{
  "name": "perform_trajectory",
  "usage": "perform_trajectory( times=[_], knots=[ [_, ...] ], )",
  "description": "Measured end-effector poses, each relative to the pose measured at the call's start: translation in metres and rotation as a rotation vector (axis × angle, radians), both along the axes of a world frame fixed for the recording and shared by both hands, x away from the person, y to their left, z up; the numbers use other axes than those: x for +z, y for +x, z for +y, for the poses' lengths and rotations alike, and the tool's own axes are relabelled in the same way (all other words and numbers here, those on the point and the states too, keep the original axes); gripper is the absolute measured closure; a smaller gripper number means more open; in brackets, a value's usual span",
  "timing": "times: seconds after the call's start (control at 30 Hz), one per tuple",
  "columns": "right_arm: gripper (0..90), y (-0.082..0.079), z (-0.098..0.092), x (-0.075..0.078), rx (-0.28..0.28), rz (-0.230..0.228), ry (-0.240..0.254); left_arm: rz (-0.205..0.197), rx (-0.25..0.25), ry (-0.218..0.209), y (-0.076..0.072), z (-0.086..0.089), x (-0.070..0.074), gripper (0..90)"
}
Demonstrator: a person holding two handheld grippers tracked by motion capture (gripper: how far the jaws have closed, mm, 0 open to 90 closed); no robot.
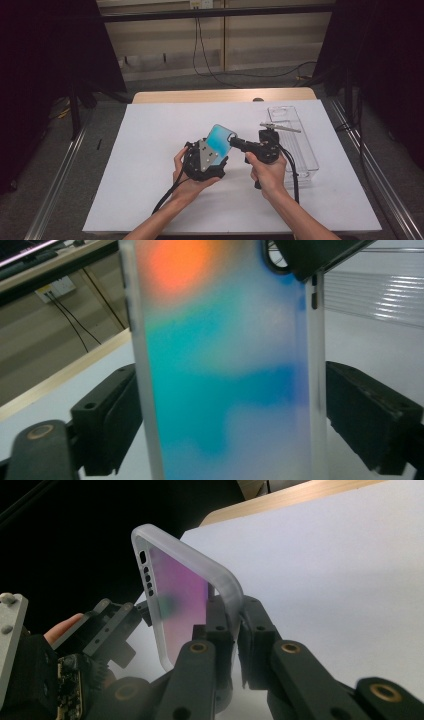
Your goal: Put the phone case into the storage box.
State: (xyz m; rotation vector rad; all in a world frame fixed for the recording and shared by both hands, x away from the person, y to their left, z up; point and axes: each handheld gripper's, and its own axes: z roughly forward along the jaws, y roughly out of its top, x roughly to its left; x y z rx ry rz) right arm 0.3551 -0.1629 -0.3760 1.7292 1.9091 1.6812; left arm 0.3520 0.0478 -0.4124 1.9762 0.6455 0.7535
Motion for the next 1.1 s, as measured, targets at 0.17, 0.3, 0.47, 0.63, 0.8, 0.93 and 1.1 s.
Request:
perform_trajectory(
  times=[0.17,0.3,0.47,0.63,0.8,0.93,1.1],
  knots=[
    [84.8,0.000,-0.002,0.002,0.000,-0.013,-0.004,0.065,-0.017,-0.064,0.006,0.007,0.002,6.6],
    [84.9,0.000,-0.004,0.003,-0.013,-0.032,-0.021,0.082,-0.022,-0.116,0.008,0.014,0.008,5.1],
    [84.8,0.001,-0.007,0.004,-0.019,-0.038,-0.033,0.094,-0.011,-0.123,0.008,0.019,0.011,4.3],
    [84.9,0.001,-0.010,0.005,-0.020,-0.048,-0.039,0.146,-0.042,-0.128,0.012,0.026,0.011,3.1],
    [84.9,0.002,-0.014,0.007,-0.025,-0.065,-0.053,0.141,-0.014,-0.117,0.015,0.033,0.010,3.1],
    [84.8,0.002,-0.016,0.008,-0.025,-0.075,-0.067,0.134,-0.016,-0.121,0.015,0.034,0.011,3.0],
    [84.8,0.003,-0.023,0.010,-0.037,-0.079,-0.071,0.111,0.000,-0.125,0.012,0.042,0.009,3.1]
  ],
)
